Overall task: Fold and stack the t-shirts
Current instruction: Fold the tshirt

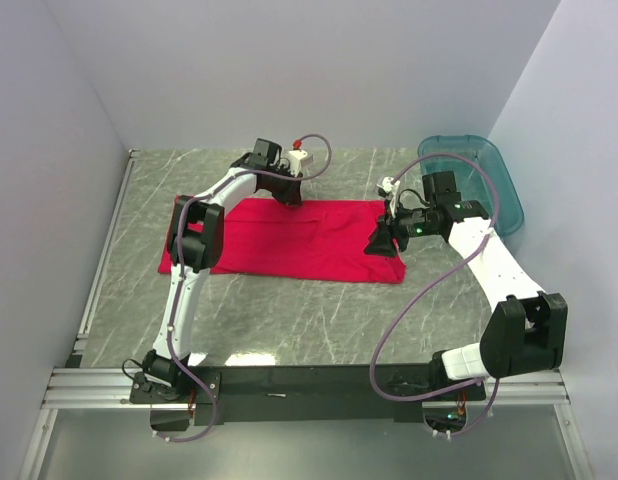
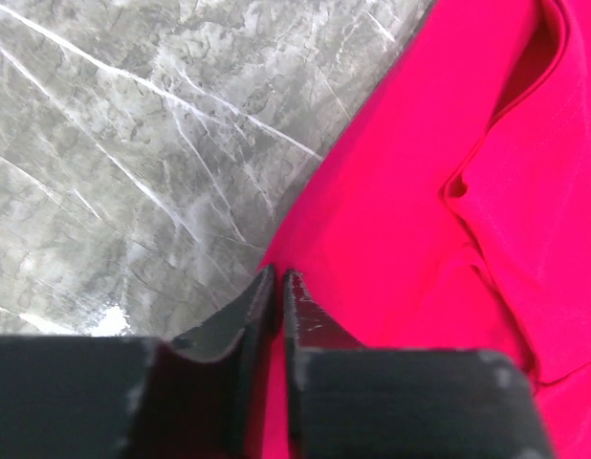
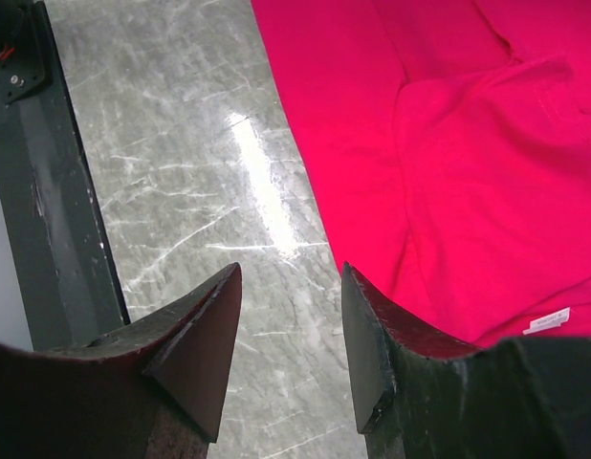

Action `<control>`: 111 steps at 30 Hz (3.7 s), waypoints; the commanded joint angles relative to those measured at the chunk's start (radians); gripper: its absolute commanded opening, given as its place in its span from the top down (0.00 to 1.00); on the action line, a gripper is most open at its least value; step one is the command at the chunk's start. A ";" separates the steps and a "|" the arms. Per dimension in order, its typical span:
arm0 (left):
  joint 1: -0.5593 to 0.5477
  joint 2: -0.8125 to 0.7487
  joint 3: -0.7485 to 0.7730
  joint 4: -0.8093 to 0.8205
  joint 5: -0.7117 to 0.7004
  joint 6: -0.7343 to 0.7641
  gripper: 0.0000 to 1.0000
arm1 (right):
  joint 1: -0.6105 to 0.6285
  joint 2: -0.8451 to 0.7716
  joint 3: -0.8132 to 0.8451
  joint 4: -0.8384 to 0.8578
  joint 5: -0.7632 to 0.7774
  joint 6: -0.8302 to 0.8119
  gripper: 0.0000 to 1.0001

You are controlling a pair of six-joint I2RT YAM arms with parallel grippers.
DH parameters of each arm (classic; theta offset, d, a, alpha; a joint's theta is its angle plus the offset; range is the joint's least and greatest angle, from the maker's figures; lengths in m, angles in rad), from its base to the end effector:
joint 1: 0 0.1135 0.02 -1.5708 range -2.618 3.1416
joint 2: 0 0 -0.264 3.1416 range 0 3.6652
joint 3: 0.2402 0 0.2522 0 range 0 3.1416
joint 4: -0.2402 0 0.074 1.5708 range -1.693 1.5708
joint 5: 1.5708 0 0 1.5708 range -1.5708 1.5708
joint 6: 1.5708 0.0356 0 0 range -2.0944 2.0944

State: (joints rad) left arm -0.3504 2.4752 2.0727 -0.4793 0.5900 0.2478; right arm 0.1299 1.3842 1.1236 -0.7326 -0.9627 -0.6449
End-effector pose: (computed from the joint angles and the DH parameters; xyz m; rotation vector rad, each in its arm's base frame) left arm 0.5025 -0.2047 0.1560 0.9494 2.1981 -0.7661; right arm 0.2686 0.0646 0.2887 -1.1437 1.9022 0.9419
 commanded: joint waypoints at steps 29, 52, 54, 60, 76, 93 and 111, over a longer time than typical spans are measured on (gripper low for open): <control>0.255 -0.212 -0.135 0.228 -0.358 -0.487 0.66 | -0.016 0.012 0.004 -0.008 -0.005 -0.016 0.47; 0.510 -1.826 -1.235 0.120 -0.809 -0.805 0.03 | 1.057 0.789 0.475 0.728 1.080 -0.204 0.43; 0.510 -1.880 -1.232 0.078 -0.844 -0.788 0.02 | 1.070 0.852 0.551 0.725 1.096 -0.187 0.43; 0.504 -1.911 -1.180 -0.021 -0.904 -0.728 0.02 | 1.083 1.001 0.708 0.760 1.186 -0.174 0.41; 0.502 -1.928 -1.180 -0.061 -0.849 -0.711 0.02 | 1.073 1.176 0.847 0.788 1.280 -0.219 0.59; 0.502 -1.918 -1.160 -0.070 -0.760 -0.728 0.04 | 1.076 0.836 0.459 0.763 1.056 -0.194 1.00; 0.501 -1.771 -1.246 0.063 -0.287 -0.786 0.11 | 1.076 0.106 -0.516 0.615 0.851 -0.335 1.00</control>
State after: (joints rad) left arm 0.1528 0.6430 0.8547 -0.4995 0.1055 -0.5106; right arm 1.2064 1.5787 0.6964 0.0154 -0.0582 -0.9436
